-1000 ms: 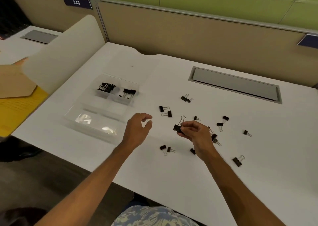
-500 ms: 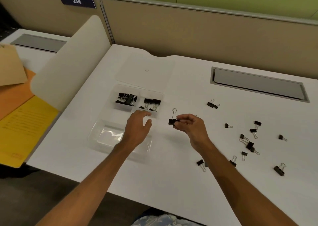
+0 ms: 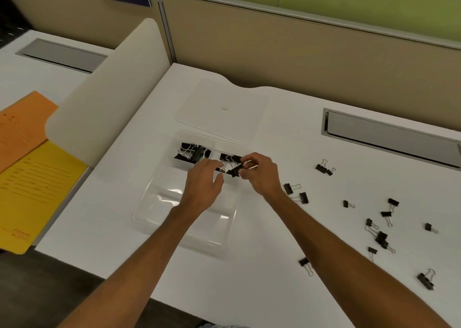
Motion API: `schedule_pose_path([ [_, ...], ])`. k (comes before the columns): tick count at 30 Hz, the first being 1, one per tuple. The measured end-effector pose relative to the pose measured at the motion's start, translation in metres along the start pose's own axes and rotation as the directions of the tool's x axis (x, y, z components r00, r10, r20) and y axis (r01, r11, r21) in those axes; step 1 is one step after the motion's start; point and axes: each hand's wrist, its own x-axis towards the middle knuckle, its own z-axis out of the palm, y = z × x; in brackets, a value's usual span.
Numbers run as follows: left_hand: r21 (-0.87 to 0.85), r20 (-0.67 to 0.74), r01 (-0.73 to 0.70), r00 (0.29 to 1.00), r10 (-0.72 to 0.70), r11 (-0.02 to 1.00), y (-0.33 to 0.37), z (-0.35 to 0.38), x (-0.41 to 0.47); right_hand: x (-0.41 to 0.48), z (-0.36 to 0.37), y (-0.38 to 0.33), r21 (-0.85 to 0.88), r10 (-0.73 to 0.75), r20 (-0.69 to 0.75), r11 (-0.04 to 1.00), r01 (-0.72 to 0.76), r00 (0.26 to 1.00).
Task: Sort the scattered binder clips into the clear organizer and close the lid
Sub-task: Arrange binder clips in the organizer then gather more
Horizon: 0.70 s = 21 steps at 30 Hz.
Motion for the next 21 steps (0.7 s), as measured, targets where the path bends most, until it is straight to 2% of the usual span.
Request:
schedule_pose_path([
  [3, -0.006, 0.003, -0.002, 1.0, 0.002, 1.0, -0.006, 0.0, 0.009, 0.022, 0.013, -0.005, -0.186, -0.097, 0.03, 0.977, 0.101, 0.995],
  [7, -0.007, 0.02, 0.009, 1.0, -0.009, 1.0, -0.012, 0.001, 0.019, 0.042, 0.022, -0.008, -0.442, -0.16, 0.173, 0.869, 0.221, 0.972],
  [9, -0.018, 0.029, 0.013, 0.999, -0.013, 1.0, -0.013, 0.003, 0.023, 0.047, 0.025, -0.008, -0.492, -0.177, 0.224, 0.828, 0.268, 0.958],
  [14, -0.031, 0.032, 0.003, 0.999, -0.002, 0.999, -0.011, 0.004, 0.034, 0.055, 0.03, -0.006, -0.526, -0.183, 0.275, 0.793, 0.307, 0.944],
  [18, -0.041, 0.021, -0.012, 1.0, 0.013, 0.999, -0.009, 0.006, 0.038, 0.05, 0.02, -0.006, -0.443, -0.217, 0.234, 0.844, 0.303, 0.948],
  [21, -0.058, 0.02, -0.025, 0.999, 0.027, 0.998, -0.007, 0.009, 0.038, 0.037, 0.008, -0.002, -0.346, -0.247, 0.139, 0.895, 0.281, 0.959],
])
